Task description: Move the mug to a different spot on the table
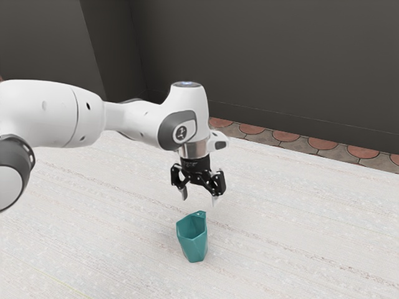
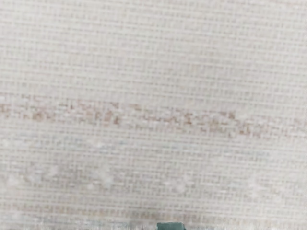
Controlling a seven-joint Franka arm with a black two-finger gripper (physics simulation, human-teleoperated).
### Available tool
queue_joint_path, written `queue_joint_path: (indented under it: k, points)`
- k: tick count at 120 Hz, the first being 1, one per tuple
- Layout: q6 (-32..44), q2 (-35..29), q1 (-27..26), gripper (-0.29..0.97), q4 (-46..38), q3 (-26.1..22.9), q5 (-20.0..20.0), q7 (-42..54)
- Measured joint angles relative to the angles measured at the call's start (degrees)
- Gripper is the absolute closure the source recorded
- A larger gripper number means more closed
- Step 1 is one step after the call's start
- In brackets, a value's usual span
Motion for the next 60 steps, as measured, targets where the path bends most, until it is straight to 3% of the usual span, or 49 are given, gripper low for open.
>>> queue_joint_path:
  k: [60]
  points:
    - [-0.37, 1.75, -1.09, 0.02, -0.35, 0.01, 0.17, -0.42]
